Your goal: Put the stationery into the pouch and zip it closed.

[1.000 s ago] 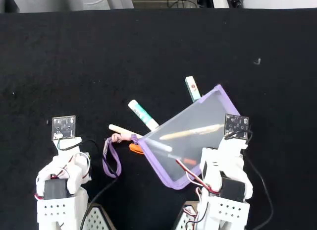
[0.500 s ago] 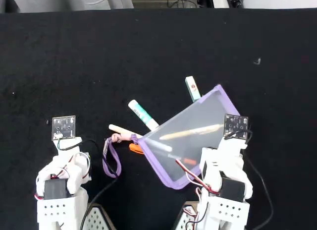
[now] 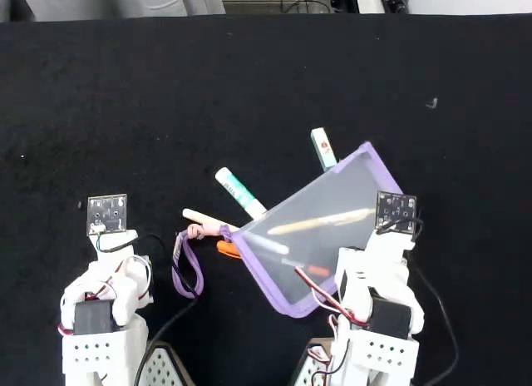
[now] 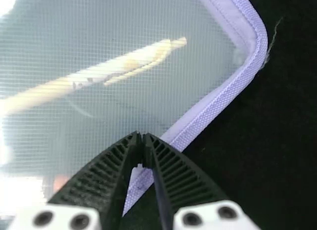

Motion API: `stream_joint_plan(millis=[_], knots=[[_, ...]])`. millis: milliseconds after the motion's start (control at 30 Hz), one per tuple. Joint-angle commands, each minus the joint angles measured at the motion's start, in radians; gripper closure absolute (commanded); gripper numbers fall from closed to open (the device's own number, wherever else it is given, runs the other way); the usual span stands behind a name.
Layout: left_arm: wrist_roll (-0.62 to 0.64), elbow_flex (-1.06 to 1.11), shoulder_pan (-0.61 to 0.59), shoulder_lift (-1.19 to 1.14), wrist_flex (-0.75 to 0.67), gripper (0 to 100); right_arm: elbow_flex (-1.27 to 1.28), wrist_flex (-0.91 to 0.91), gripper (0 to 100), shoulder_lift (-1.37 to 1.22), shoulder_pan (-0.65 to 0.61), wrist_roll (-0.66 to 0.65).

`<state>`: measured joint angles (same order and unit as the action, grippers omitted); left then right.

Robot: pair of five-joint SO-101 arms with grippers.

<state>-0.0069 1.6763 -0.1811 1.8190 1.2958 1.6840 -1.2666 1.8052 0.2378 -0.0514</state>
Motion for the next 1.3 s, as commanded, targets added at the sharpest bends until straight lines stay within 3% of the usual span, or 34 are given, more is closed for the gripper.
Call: stream_joint_plan(millis=[0,367,500,700,867,1100,1267], knots=[[0.008,0.024,-0.007,0.003,-0.020,97,-0.107,-0.005,98.4,0.077,-0.005,-0.005],[0.008,0.024,-0.007,0.003,-0.020,97,-0.415,0.077,98.3,0.077,-0.015,-0.058],[0.008,0.024,-0.007,0.003,-0.020,97,-0.455,0.071,98.3,0.077,-0.100,-0.066],[0.008,0.024,-0.002,0.003,-0.020,97,-0.469,0.069,98.2,0.077,-0.311,-0.227],[0.012,0.024,0.001,0.003,-0.020,97,-0.484,0.077,98.2,0.074,-0.419,-0.258],[0.012,0.008,0.002,0.005,-0.021,97,-0.481,0.080,98.2,0.068,-0.477,-0.305],[0.008,-0.127,-0.010,0.005,-0.014,97,-0.455,0.135,98.2,0.067,-0.486,-0.304]])
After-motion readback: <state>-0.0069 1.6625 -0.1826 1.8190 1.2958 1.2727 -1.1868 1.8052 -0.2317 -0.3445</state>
